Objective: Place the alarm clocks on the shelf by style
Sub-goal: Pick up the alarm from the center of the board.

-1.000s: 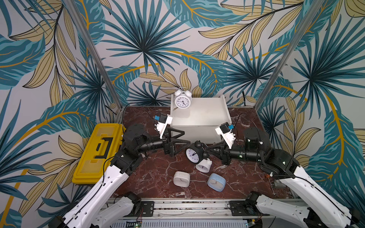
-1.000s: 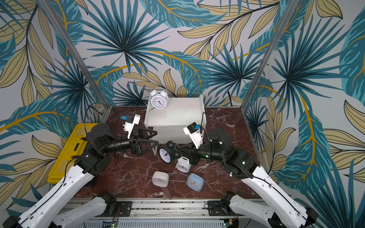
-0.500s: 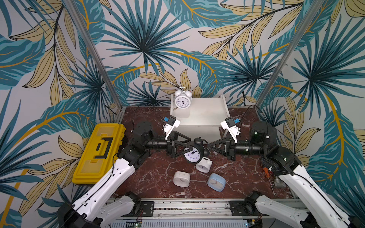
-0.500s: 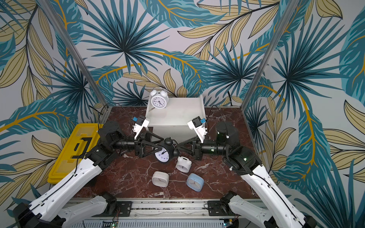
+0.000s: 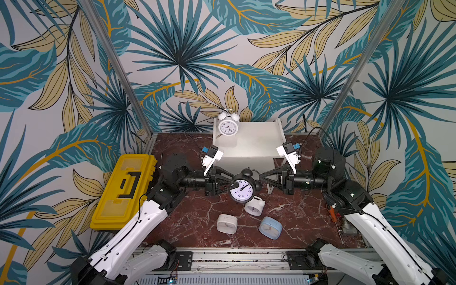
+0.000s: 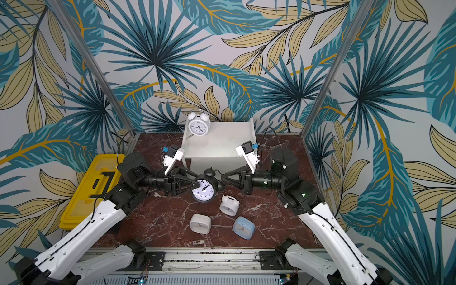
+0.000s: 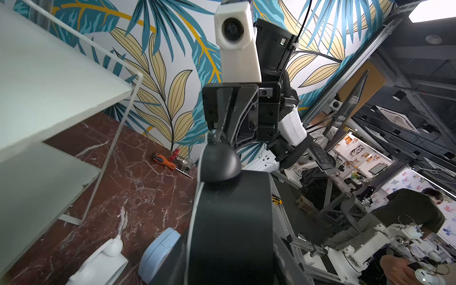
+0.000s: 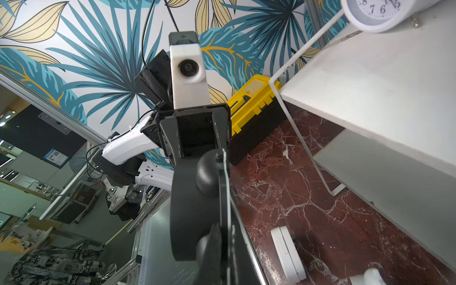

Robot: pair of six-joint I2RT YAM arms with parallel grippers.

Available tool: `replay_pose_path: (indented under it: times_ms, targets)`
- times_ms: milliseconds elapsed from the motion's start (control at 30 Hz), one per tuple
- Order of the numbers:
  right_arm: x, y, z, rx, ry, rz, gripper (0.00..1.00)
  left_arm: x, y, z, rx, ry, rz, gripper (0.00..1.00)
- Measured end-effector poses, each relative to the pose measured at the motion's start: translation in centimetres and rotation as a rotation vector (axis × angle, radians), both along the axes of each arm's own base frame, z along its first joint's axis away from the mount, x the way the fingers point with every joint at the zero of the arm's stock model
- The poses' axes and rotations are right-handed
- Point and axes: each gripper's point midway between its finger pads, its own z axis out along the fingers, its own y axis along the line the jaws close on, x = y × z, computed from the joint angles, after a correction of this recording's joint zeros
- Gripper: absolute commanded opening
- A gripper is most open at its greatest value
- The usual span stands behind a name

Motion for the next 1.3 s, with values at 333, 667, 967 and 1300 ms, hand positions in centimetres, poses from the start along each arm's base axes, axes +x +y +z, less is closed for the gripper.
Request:
replay_pose_path:
  times_ms: [333, 667, 967, 1300]
  targets:
    - [2.3, -0.5, -0.4, 0.149, 0.026, -0.189, 0.85, 5.0, 0.2, -0.2, -0.184, 0.075, 0.241, 0.20]
    - [3.8, 1.5, -0.3, 0.245, 0.083, -0.185, 0.80, 5.4, 0.5, 2.6, -0.314, 0.062, 0.244, 0.20]
    - [3.9, 3.0, 2.1, 0.261, 0.030, -0.115, 0.36, 5.6, 0.6, 2.8, -0.329, 0.087, 0.254, 0.25]
    - [3.1, 3.0, 3.5, 0.160, -0.013, -0.078, 0.15, 4.7, -0.2, 2.0, -0.250, 0.084, 0.187, 0.83]
